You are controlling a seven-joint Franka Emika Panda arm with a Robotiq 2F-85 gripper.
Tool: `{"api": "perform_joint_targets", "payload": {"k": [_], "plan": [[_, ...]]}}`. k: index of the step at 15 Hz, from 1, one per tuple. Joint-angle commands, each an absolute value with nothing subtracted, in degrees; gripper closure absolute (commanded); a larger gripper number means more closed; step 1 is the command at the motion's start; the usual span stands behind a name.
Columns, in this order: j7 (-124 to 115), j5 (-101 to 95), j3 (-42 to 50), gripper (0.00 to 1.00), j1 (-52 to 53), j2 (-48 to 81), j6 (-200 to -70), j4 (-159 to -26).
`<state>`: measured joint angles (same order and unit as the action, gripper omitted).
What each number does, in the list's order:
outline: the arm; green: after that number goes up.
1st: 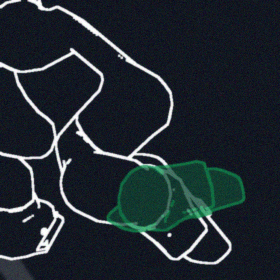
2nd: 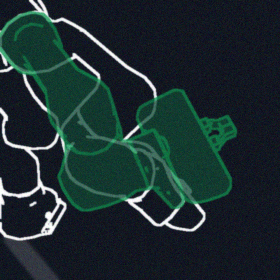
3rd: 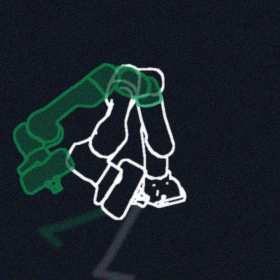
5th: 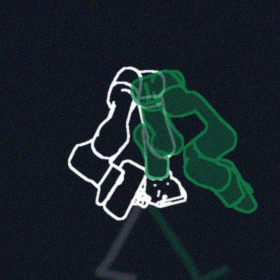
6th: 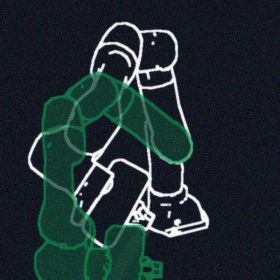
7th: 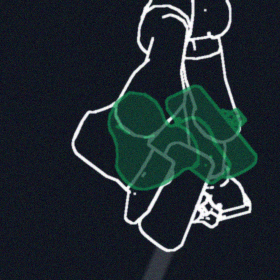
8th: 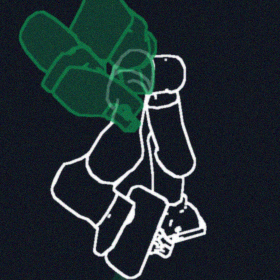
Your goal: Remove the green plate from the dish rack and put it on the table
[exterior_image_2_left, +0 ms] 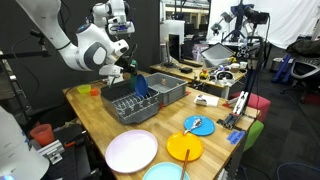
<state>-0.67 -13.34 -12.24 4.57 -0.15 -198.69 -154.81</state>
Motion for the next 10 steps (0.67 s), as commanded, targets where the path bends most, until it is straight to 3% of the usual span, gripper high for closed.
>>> {"api": "perform_joint_targets", "payload": {"k": [1,5,6,10], "plan": [[-11.41,-20.18,-7.72,0.96,1.49,-5.27,-198.62,-158.43],[-9.16,-19.40,-3.95,0.96,0.16,-5.71,-198.39,-159.00],[-9.09,-19.57,-3.20,0.85,-0.12,-6.14,-198.32,-159.37],[-9.15,-19.49,-3.91,0.85,0.50,-5.72,-198.29,-159.07]]}}
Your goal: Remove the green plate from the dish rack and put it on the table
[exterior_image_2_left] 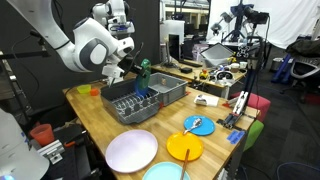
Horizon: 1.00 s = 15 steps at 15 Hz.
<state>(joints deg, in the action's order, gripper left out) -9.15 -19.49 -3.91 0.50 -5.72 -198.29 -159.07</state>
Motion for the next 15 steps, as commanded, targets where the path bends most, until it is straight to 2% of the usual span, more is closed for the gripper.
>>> {"api": "perform_joint_targets", "payload": {"k": [1,6,7,8,11,15], "plan": [[-9.15,-19.49,-3.84,0.85,0.47,-5.72,-198.29,-159.07],[-9.15,-19.49,-3.79,0.85,0.46,-5.72,-198.28,-159.06],[-9.15,-19.49,-3.79,0.96,0.46,-5.72,-198.28,-159.06],[-12.29,-21.35,-2.63,0.96,1.77,-4.94,-198.27,-158.71],[-29.17,-28.71,5.20,0.96,14.02,-3.13,-198.13,-156.38],[-49.63,-37.52,16.89,0.96,27.71,-7.27,-198.13,-157.48]]}}
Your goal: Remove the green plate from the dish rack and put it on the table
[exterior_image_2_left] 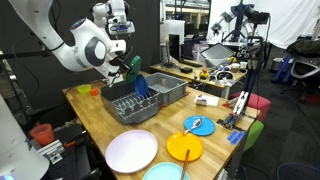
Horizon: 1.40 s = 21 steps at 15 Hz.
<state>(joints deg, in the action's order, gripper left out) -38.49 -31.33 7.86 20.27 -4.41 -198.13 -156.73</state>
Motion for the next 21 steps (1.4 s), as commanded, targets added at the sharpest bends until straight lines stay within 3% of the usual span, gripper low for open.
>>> {"api": "perform_joint_targets", "payload": {"k": [1,8,9,11,20,21], "plan": [[-54.47,-40.84,21.23,0.96,30.68,-9.09,-198.18,-158.14],[-63.76,-51.74,52.83,0.96,42.11,-14.78,-198.06,-158.70],[-63.17,-50.48,47.81,0.85,38.62,-15.00,-198.02,-158.81],[-62.85,-51.18,52.18,0.85,40.33,-14.89,-198.02,-158.85],[-63.25,-51.17,52.41,0.85,41.96,-14.81,-198.02,-158.85],[-64.83,-51.69,53.94,0.96,43.50,-14.96,-198.02,-158.85]]}}
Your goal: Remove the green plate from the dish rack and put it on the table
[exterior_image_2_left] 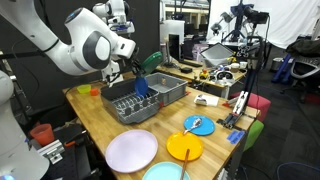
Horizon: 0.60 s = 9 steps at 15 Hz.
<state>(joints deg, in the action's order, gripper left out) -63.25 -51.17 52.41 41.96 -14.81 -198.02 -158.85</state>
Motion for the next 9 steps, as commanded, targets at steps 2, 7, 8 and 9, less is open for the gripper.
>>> {"api": "perform_joint_targets", "payload": {"k": [2,7,8,9], "plan": [[-67.97,-52.91,57.39,0.96,46.95,-14.98,-198.01,-158.86],[-77.97,-56.99,73.37,0.96,60.91,-16.08,-197.61,-159.13],[-78.09,-56.36,75.96,0.96,62.33,-16.35,-197.39,-159.14],[-77.73,-55.52,78.65,0.96,63.59,-16.38,-197.48,-159.13]]}}
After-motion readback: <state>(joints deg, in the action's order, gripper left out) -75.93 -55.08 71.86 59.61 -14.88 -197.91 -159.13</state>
